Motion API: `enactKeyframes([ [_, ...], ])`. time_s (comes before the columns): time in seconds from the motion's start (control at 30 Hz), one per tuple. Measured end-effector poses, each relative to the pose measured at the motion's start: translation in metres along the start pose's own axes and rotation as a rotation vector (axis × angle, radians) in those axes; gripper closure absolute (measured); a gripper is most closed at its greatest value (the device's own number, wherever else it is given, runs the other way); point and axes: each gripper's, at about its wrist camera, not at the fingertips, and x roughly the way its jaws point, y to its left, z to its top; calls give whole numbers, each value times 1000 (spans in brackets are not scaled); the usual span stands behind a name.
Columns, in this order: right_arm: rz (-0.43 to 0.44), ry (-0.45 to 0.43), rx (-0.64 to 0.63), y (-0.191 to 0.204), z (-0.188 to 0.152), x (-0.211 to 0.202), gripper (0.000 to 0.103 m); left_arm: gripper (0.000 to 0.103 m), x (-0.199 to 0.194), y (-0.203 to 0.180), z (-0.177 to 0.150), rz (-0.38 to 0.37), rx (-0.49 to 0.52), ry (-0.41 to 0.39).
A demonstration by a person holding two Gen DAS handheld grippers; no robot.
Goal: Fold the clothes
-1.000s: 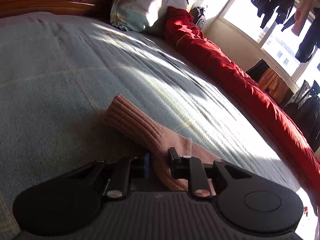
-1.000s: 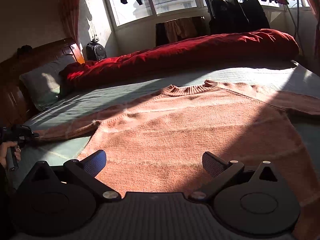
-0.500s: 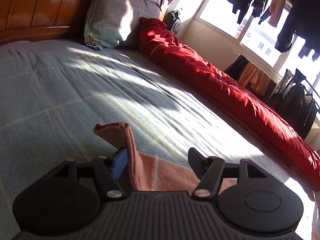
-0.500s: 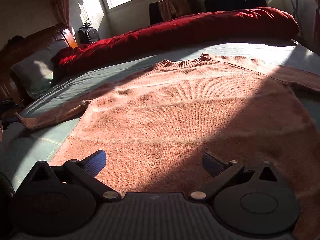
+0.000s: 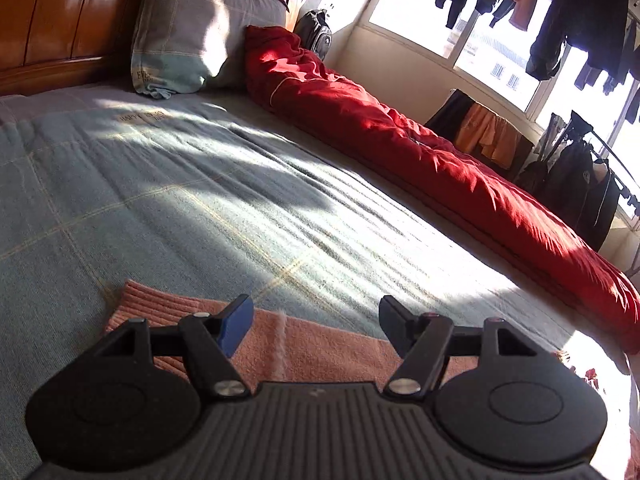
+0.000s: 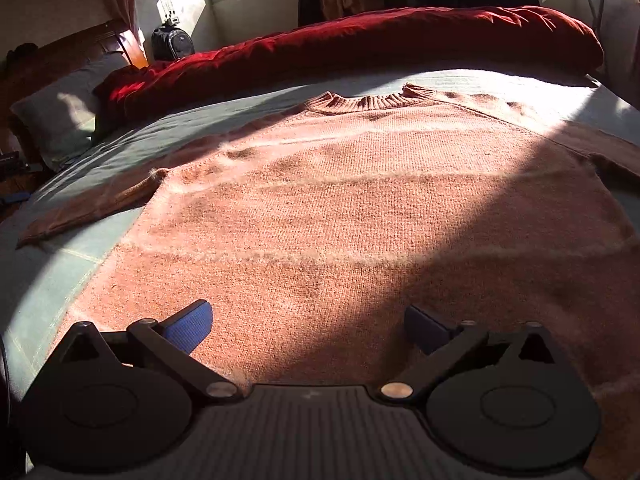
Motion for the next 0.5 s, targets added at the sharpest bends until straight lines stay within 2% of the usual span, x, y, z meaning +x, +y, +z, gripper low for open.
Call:
enactKeyframes([
  [0.07, -6, 7, -19, 1, -1, 1, 0, 34, 19, 10, -12, 4, -27, 70],
  [0.1, -7, 10, -25, 1, -1, 1, 0, 34, 25, 18, -16, 28, -42, 79],
  [0.23, -24, 22, -60, 2, -3, 4, 0, 34, 17, 42, -18, 54, -103, 44],
  [0.27, -32, 22, -69, 2, -4, 5, 0, 34, 13, 41, -15, 87, -96, 55],
  [0.37, -70, 23, -112, 9, -6, 8, 0, 34, 9, 11, -10, 155, 14, 96],
  [0.5, -79, 20, -134, 14, -5, 6, 0, 32, 14, -69, -22, -29, 215, 160],
])
